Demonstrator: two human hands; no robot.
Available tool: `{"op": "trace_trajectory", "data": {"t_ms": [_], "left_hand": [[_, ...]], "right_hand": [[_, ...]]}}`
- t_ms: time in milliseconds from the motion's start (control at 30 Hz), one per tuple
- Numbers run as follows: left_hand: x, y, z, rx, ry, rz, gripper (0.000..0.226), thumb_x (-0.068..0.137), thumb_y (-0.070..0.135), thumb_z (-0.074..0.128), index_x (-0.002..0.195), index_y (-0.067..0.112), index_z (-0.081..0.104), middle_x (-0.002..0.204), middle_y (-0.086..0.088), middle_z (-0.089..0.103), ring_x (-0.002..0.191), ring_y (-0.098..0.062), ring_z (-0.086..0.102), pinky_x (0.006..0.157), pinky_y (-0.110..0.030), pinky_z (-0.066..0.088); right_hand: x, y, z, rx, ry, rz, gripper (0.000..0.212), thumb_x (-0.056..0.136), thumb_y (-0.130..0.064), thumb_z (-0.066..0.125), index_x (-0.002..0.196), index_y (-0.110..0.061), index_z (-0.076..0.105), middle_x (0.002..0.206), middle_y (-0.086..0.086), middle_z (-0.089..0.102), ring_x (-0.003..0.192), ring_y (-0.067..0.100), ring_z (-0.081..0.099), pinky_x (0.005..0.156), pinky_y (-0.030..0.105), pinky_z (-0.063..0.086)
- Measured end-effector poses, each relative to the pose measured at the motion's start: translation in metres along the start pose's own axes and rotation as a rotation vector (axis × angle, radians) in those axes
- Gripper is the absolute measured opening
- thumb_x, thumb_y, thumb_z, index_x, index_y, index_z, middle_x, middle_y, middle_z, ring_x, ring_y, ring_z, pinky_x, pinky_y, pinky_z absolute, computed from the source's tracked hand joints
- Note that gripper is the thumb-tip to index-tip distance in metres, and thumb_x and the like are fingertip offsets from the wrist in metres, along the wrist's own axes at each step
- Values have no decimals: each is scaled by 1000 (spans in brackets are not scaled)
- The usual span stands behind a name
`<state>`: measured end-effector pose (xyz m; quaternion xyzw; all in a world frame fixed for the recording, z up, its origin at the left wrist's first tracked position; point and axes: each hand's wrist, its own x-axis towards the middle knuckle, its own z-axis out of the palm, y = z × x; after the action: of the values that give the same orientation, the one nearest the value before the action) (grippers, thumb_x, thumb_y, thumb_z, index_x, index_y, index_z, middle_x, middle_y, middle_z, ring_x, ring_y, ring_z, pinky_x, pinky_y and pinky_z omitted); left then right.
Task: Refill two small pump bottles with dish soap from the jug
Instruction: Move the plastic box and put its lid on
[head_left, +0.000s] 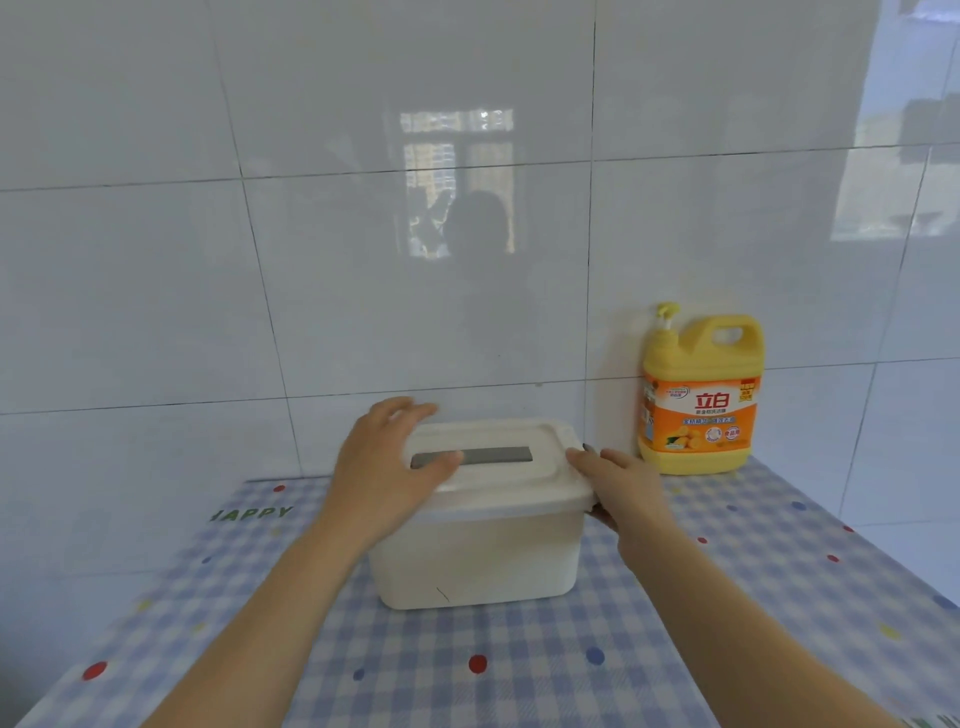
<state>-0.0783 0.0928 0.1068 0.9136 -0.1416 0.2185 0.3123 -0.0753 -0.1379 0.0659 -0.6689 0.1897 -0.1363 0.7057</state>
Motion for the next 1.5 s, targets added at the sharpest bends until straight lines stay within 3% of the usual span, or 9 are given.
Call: {"op": "trace_trajectory", "data": {"t_ms": [100,200,600,733,967,1100,1267,1400,1500], "left_hand": [[13,16,15,150,-230,98,67,80,68,57,138,36,48,156,8,30,144,-13,26,120,-39,18],[18,17,23,147,-406,13,71,78,74,51,139,38,47,155,11,34,143,-11,30,119,-45,20],[18,22,20,91,-405,-29,65,80,68,58,137,38,50,148,16,44,137,-9,40,117,-39,27],[18,23,20,101,-408,-27,65,79,68,58,137,38,51,148,16,44,137,-9,39,117,-38,26],[17,22,20,93,-404,-23,63,80,66,60,135,37,52,145,15,47,134,-9,42,115,-37,29],[14,16,7,-77,-132,-77,42,85,40,68,125,29,61,135,11,56,124,-11,50,93,-18,32],[7,-17,-18,-139,178,-304,49,85,31,68,132,24,55,140,0,49,127,-20,48,95,-28,35],[-9,-41,-29,-188,12,-556,83,80,51,71,146,14,37,147,-10,42,133,-28,44,102,-37,38],[-18,-47,-30,-317,-135,-650,49,84,54,64,102,9,64,107,-5,67,104,-20,63,72,-25,47]], "right_hand": [[-11,7,3,23,43,-38,52,63,-43,74,90,0,65,89,10,64,79,24,60,80,42,55],[-21,4,3,-54,115,-128,35,76,-36,72,87,-3,70,76,6,62,72,19,55,72,38,51],[-31,-5,0,-405,149,-333,34,79,-25,63,112,-25,72,85,-8,71,78,12,62,62,29,48],[-31,-11,2,-530,178,-404,25,80,-19,60,99,-12,74,90,10,74,80,29,65,74,45,57],[-33,-21,1,-762,136,-424,23,83,-20,57,97,-15,75,80,6,73,71,23,65,58,31,51],[-33,-32,5,-917,73,-435,36,85,-13,52,118,-17,67,105,6,71,89,25,65,71,33,53],[-47,-52,29,-1049,-98,-674,48,99,-20,44,146,-26,40,142,0,49,131,20,42,101,30,36],[-57,-57,64,-1127,-305,-709,45,101,-29,42,146,-31,39,145,-1,46,136,20,36,106,33,31],[-58,-51,78,-1178,-396,-641,38,99,-32,41,134,-30,55,132,0,59,119,23,53,97,34,44]]}}
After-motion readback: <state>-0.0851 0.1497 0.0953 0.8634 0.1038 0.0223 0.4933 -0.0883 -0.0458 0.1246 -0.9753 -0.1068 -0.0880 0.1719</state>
